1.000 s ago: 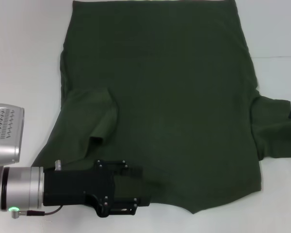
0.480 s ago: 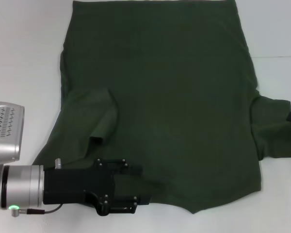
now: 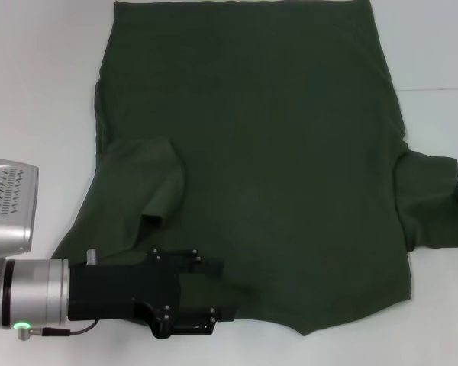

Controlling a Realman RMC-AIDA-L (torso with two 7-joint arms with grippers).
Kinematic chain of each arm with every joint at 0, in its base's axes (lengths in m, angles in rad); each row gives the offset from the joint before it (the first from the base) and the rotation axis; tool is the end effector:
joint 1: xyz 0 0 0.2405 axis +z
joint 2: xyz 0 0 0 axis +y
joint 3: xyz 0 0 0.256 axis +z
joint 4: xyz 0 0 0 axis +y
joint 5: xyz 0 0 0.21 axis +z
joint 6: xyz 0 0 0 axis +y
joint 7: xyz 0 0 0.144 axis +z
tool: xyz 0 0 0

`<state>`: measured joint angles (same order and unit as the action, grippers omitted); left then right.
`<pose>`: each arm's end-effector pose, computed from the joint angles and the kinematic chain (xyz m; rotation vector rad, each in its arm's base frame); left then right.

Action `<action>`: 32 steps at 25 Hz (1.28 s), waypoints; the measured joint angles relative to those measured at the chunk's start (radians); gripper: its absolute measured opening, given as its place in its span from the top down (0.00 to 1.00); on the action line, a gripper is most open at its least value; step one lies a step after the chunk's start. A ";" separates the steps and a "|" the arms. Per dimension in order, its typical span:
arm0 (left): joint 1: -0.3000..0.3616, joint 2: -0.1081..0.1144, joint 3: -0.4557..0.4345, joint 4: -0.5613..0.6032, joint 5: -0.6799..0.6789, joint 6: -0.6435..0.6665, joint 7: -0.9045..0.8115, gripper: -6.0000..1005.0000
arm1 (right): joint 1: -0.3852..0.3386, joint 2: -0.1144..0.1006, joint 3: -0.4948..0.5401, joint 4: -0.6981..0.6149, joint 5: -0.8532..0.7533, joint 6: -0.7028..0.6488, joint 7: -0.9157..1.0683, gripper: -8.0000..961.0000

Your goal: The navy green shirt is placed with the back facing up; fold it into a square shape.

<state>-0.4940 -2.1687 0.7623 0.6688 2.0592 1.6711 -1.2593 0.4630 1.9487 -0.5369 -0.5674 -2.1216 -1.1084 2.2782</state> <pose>-0.2437 0.2889 -0.0447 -2.9446 -0.4669 -0.7589 0.3797 0.3467 0.0674 -1.6950 1.7981 0.6308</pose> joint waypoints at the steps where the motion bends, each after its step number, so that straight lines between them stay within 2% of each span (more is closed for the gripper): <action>1: 0.000 0.000 0.000 0.000 0.000 0.000 0.000 0.30 | 0.000 0.000 0.000 0.000 0.000 0.000 0.000 0.66; 8: 0.000 0.001 0.000 0.000 0.001 -0.001 -0.002 0.30 | 0.000 -0.001 0.016 0.000 0.000 0.002 -0.001 0.84; 13: -0.001 0.001 -0.001 0.004 0.000 0.001 -0.011 0.30 | -0.002 -0.015 0.033 0.001 -0.005 0.013 0.003 0.96; 16: -0.002 0.001 -0.002 0.006 0.001 0.004 -0.017 0.30 | 0.001 -0.019 0.033 0.001 -0.007 0.012 0.003 0.98; 22: -0.002 0.003 -0.006 0.013 0.001 0.007 -0.036 0.30 | 0.029 -0.036 0.008 0.028 -0.018 0.010 0.014 0.80; 27: -0.003 0.003 -0.021 0.013 -0.003 0.010 -0.045 0.30 | 0.048 -0.042 0.004 0.033 -0.066 0.017 0.070 0.55; 32: -0.003 0.004 -0.026 0.013 -0.001 0.010 -0.048 0.30 | 0.045 -0.046 0.015 0.026 -0.067 0.004 0.081 0.37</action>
<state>-0.4970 -2.1646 0.7365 0.6815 2.0584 1.6813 -1.3075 0.5083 1.9030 -0.5216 -0.5415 -2.1888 -1.1046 2.3592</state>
